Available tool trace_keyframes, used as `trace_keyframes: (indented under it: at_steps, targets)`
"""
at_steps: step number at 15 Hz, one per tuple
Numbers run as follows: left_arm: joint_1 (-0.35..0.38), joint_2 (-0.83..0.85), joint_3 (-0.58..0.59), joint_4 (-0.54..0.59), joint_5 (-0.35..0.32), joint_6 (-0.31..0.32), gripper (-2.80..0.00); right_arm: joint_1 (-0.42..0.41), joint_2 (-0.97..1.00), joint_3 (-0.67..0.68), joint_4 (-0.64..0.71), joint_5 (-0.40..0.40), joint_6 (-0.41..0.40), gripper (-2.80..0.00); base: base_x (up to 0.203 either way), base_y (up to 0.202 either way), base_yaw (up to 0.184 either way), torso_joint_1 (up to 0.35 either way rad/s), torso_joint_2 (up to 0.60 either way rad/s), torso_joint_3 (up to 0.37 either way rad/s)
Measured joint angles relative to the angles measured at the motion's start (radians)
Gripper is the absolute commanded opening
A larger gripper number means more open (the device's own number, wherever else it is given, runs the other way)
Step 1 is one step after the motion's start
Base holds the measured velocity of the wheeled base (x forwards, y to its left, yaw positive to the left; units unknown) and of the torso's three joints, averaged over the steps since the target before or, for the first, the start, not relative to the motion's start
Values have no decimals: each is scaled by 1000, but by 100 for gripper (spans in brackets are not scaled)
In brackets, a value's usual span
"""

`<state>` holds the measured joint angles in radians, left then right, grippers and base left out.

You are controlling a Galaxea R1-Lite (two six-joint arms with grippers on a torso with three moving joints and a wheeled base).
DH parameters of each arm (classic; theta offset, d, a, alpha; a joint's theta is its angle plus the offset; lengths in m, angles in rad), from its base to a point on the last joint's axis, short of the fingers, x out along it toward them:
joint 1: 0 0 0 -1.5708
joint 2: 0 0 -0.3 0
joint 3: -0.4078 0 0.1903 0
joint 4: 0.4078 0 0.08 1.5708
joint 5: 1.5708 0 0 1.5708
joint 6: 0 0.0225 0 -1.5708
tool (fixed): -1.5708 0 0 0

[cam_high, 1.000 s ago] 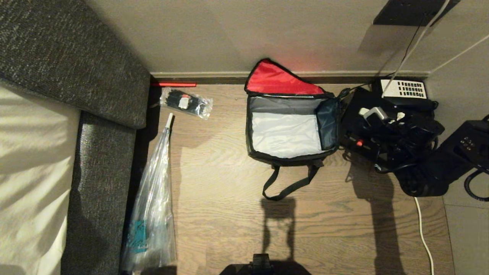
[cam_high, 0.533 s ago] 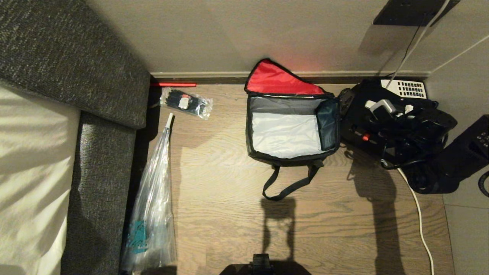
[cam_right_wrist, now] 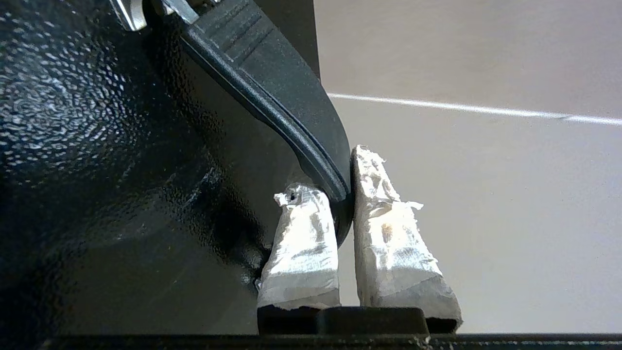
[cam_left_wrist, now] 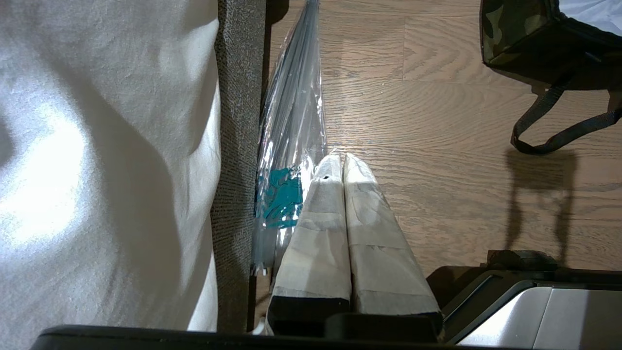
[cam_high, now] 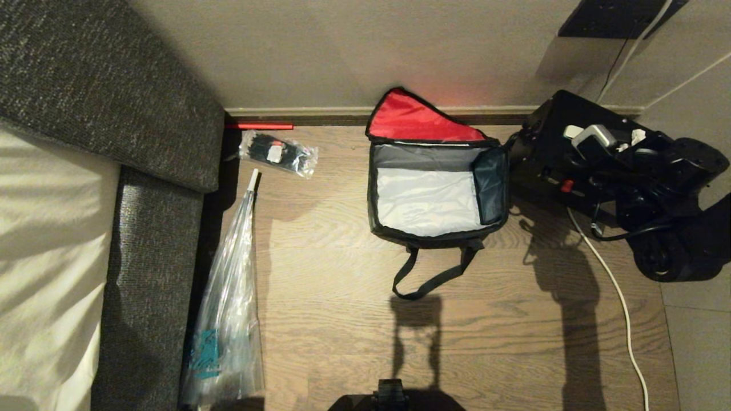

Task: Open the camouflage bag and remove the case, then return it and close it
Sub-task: Place the black box back

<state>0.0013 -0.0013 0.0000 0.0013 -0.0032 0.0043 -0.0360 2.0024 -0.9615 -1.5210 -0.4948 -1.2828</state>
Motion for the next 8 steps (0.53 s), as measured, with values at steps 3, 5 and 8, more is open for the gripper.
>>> trace_keyframes:
  at_steps: [3,5,8]
  targets:
    - [0,0,0,0,0,0,-280,10,-56,15,1,-1,-18,-280,0,0,0,0,0,0]
    - [0,0,0,0,0,0,-280,13,-91,20,3,-1,-44,-280,0,0,0,0,0,0]
    - [0,0,0,0,0,0,-280,36,-140,23,15,-1,-56,-280,0,0,0,0,0,0]
